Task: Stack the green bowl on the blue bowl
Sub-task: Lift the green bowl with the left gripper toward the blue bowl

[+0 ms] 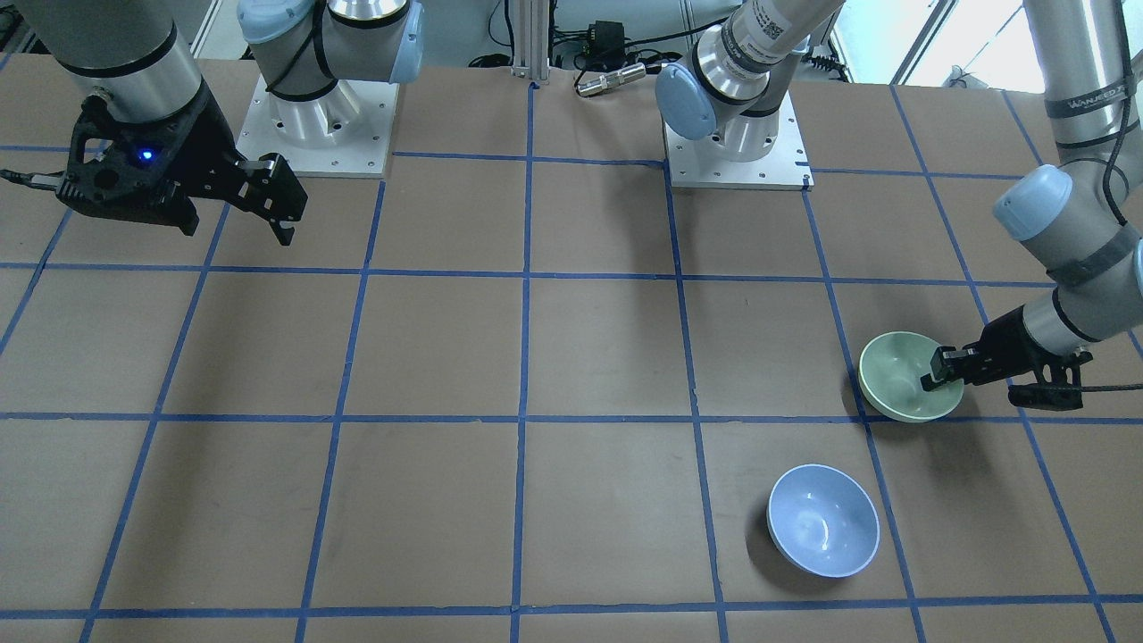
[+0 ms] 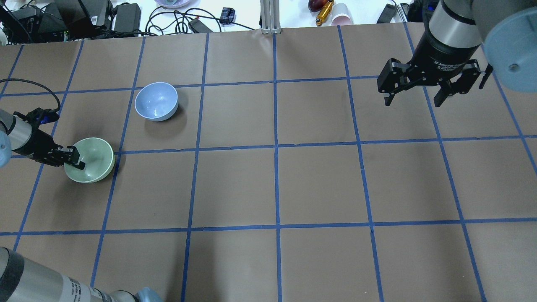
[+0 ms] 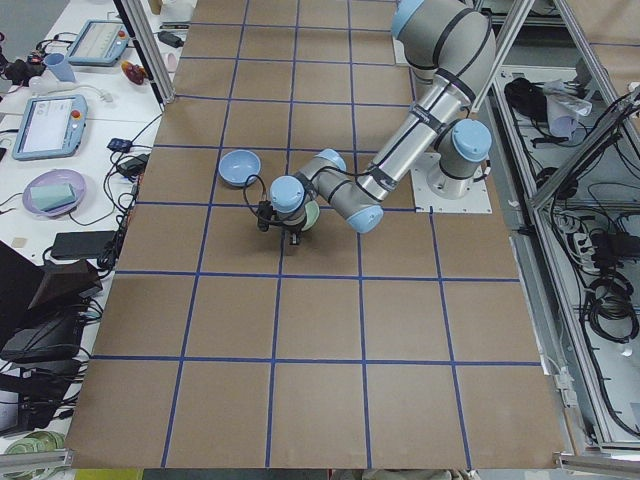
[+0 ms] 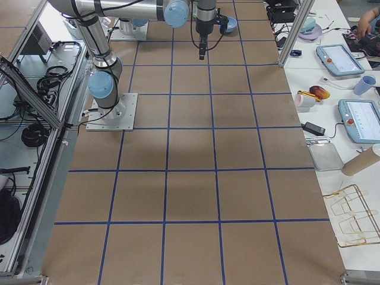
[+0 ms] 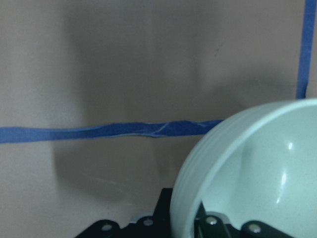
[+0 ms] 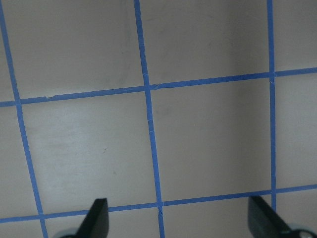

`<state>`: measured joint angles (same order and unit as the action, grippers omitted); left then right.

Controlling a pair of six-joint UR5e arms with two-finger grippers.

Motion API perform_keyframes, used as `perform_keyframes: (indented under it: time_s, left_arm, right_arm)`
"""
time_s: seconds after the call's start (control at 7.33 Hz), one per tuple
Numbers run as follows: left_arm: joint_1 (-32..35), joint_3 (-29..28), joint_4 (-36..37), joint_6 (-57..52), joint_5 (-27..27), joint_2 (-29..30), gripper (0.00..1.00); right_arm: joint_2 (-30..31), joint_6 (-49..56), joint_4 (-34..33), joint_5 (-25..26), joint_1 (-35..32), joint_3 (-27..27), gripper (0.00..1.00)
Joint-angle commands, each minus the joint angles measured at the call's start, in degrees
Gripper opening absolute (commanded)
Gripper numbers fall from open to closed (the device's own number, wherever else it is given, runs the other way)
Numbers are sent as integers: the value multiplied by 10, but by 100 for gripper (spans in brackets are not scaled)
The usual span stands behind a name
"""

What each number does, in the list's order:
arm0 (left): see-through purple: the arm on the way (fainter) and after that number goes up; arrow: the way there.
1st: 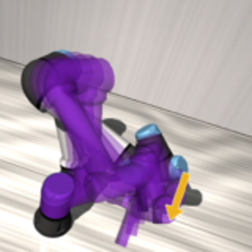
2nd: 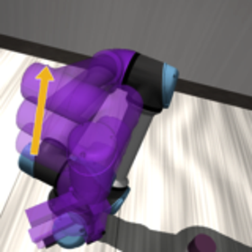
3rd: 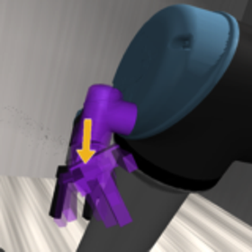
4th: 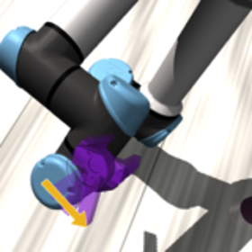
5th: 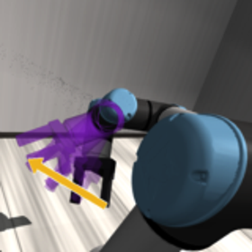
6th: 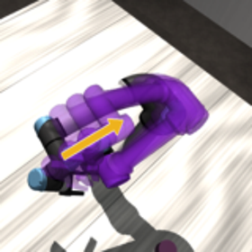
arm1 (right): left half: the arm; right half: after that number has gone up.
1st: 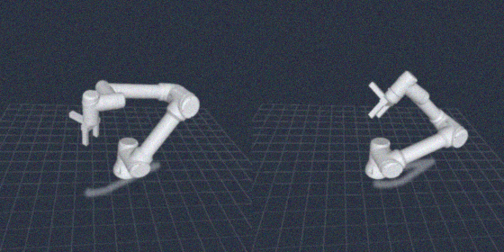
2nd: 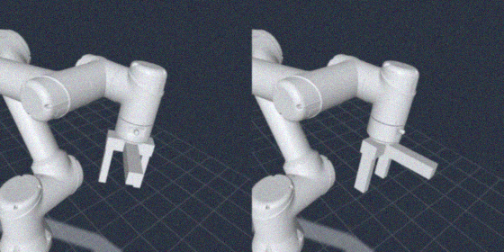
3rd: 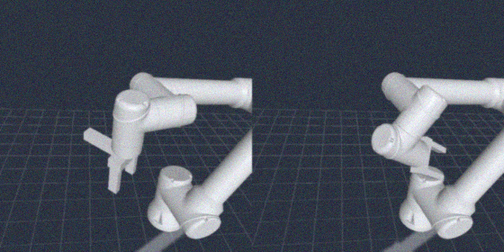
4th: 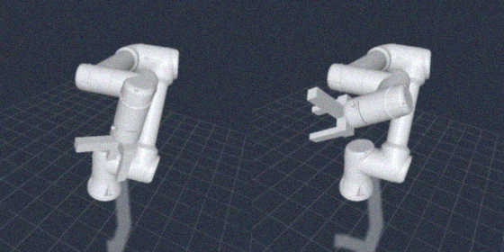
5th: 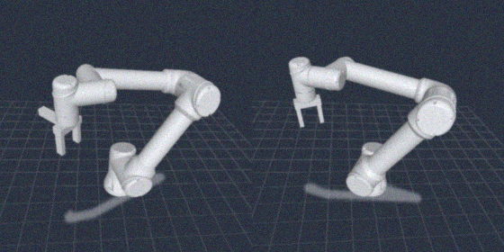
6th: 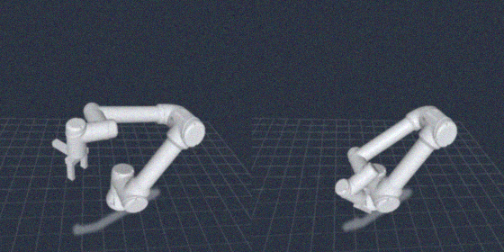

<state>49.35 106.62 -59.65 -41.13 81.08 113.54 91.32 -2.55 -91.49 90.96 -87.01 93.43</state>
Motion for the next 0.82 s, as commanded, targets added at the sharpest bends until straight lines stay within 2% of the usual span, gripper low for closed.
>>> perform_keyframes:
  time_s: [0.0,0.27,0.68]
  left_arm:
    - [-1,-1,-5,0,-14,-9,0]
    - [-10,-5,-26,0,-31,-22,0]
    - [-10,-94,-155,-1,-51,-31,0]
  right_arm:
    - [0,0,0,0,0,0,100]
    - [0,0,0,0,0,0,100]
    - [0,0,0,-1,0,0,100]
